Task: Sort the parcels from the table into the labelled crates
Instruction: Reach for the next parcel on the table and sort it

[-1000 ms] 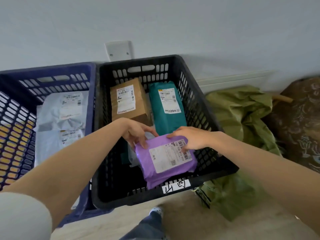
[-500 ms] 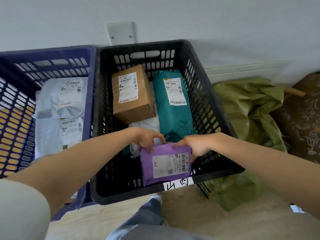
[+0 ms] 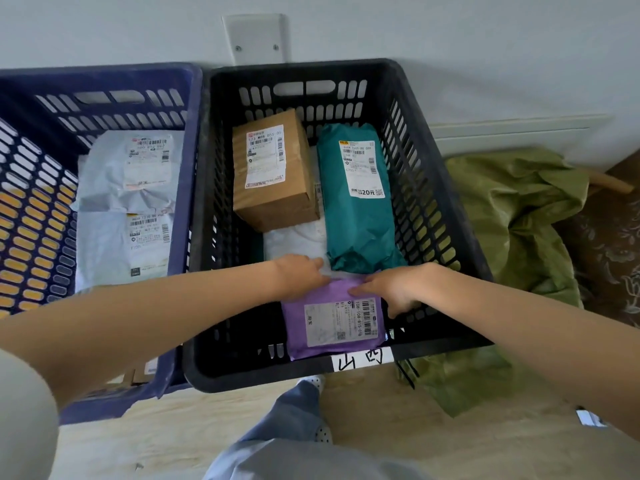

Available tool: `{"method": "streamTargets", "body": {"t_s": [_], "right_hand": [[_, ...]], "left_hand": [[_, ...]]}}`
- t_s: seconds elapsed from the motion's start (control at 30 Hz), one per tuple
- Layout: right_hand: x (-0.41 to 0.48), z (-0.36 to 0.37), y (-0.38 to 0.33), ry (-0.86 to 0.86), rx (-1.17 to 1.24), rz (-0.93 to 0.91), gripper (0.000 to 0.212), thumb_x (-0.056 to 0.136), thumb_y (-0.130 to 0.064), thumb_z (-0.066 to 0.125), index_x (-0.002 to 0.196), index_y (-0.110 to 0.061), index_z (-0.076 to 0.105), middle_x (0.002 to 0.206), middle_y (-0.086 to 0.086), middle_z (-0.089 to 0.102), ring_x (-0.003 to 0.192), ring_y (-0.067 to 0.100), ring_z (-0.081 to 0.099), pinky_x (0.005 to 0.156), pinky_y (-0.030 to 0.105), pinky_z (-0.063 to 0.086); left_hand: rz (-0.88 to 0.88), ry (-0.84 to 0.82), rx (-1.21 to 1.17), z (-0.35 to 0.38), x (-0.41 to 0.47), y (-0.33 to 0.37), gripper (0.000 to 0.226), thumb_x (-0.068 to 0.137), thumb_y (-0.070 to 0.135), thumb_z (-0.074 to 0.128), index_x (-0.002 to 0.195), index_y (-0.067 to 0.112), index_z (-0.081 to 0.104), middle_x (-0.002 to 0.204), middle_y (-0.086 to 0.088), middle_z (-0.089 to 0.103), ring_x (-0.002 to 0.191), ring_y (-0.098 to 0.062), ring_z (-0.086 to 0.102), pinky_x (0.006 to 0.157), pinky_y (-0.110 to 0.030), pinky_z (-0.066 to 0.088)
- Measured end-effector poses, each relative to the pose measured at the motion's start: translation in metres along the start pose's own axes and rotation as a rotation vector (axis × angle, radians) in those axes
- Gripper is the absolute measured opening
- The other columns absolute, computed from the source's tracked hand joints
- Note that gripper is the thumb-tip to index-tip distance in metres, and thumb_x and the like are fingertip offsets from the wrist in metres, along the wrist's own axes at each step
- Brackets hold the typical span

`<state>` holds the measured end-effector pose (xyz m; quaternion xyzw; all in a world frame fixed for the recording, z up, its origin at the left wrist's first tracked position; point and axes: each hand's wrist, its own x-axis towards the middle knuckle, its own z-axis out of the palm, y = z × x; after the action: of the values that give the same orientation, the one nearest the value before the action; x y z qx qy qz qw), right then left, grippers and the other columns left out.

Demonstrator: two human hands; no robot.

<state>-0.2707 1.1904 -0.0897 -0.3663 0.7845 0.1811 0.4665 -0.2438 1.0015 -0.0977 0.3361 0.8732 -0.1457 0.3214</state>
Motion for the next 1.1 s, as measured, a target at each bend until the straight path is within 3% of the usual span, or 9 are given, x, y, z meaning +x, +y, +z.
{"method": "streamTargets", "body": {"t_s": [0.07, 0.17, 0.33, 0.5, 0.63, 0.77, 0.87, 0.97, 1.1], "right_hand": [[0.001, -0.006, -0.004, 0.052, -0.100, -0.019, 0.068, 0.092, -0.019, 0.058, 0.149, -0.035, 0.024, 0.145, 0.007, 0.040, 0.119, 0.030, 0.052, 0.088, 0.037, 0.050], [0.003, -0.008, -0.009, 0.089, -0.200, -0.033, 0.070, 0.093, -0.015, 0.055, 0.149, -0.042, 0.022, 0.152, 0.000, 0.031, 0.119, 0.028, 0.052, 0.072, 0.033, 0.046], [0.008, -0.004, -0.016, 0.056, -0.266, -0.051, 0.086, 0.089, -0.004, 0.059, 0.152, -0.039, 0.011, 0.162, -0.009, -0.008, 0.147, 0.025, 0.017, 0.108, 0.044, 0.039], [0.016, -0.005, -0.018, -0.033, -0.166, -0.003, 0.094, 0.088, 0.004, 0.053, 0.151, -0.044, 0.003, 0.160, -0.011, -0.017, 0.127, 0.031, 0.047, 0.089, 0.037, 0.053], [0.024, 0.000, -0.017, -0.074, -0.099, 0.000, 0.096, 0.089, 0.005, 0.052, 0.149, -0.047, -0.003, 0.159, -0.009, -0.021, 0.135, 0.032, 0.039, 0.095, 0.036, 0.050], [0.023, 0.005, -0.011, -0.077, -0.047, 0.016, 0.090, 0.091, -0.001, 0.049, 0.148, -0.051, -0.001, 0.161, -0.005, -0.014, 0.142, 0.031, 0.027, 0.095, 0.029, 0.041], [0.024, 0.006, -0.007, -0.080, -0.020, 0.022, 0.083, 0.094, -0.009, 0.048, 0.148, -0.051, 0.002, 0.162, 0.001, -0.002, 0.136, 0.033, 0.034, 0.085, 0.028, 0.040], [0.028, 0.010, -0.004, -0.079, 0.029, 0.043, 0.074, 0.097, -0.019, 0.047, 0.149, -0.050, 0.003, 0.160, 0.001, 0.007, 0.129, 0.030, 0.041, 0.074, 0.024, 0.040], [0.032, 0.016, 0.000, -0.059, 0.101, 0.093, 0.065, 0.100, -0.037, 0.044, 0.152, -0.041, 0.005, 0.159, 0.002, 0.014, 0.132, 0.026, 0.038, 0.079, 0.020, 0.031]], "left_hand": [[0.025, -0.034, 0.095, 0.000, -0.006, -0.002, 0.056, 0.098, 0.011, 0.044, 0.149, 0.029, 0.029, 0.143, -0.014, 0.032, 0.119, -0.035, 0.050, 0.081, -0.038, 0.045], [0.076, -0.137, 0.174, -0.003, -0.013, -0.001, 0.063, 0.097, 0.011, 0.048, 0.149, 0.038, 0.025, 0.160, -0.007, 0.008, 0.129, -0.034, 0.043, 0.088, -0.038, 0.046], [0.065, -0.276, 0.325, 0.003, -0.016, 0.013, 0.053, 0.099, 0.016, 0.049, 0.146, 0.036, 0.033, 0.161, -0.007, 0.008, 0.124, -0.032, 0.051, 0.096, -0.041, 0.049], [0.066, -0.395, 0.369, -0.004, -0.015, 0.015, 0.064, 0.096, 0.017, 0.054, 0.148, 0.042, 0.026, 0.162, 0.000, -0.006, 0.129, -0.031, 0.046, 0.097, -0.040, 0.047], [0.089, -0.505, 0.418, -0.005, -0.011, 0.009, 0.075, 0.096, 0.020, 0.056, 0.147, 0.052, 0.011, 0.160, 0.005, -0.018, 0.137, -0.031, 0.035, 0.104, -0.043, 0.042], [0.080, -0.540, 0.371, 0.004, -0.008, 0.007, 0.080, 0.094, 0.024, 0.058, 0.147, 0.052, 0.005, 0.159, 0.003, -0.022, 0.141, -0.029, 0.030, 0.106, -0.043, 0.040], [0.061, -0.541, 0.340, 0.011, -0.007, 0.011, 0.082, 0.095, 0.024, 0.057, 0.147, 0.050, 0.000, 0.158, 0.001, -0.024, 0.143, -0.030, 0.026, 0.106, -0.041, 0.041], [0.055, -0.511, 0.390, 0.016, -0.006, 0.019, 0.078, 0.094, 0.027, 0.061, 0.152, 0.040, 0.010, 0.158, -0.005, -0.023, 0.140, -0.033, 0.031, 0.101, -0.038, 0.044], [0.041, -0.478, 0.382, 0.022, -0.001, 0.022, 0.076, 0.095, 0.029, 0.059, 0.154, 0.026, 0.011, 0.158, -0.008, -0.021, 0.139, -0.034, 0.032, 0.104, -0.039, 0.042]]}}
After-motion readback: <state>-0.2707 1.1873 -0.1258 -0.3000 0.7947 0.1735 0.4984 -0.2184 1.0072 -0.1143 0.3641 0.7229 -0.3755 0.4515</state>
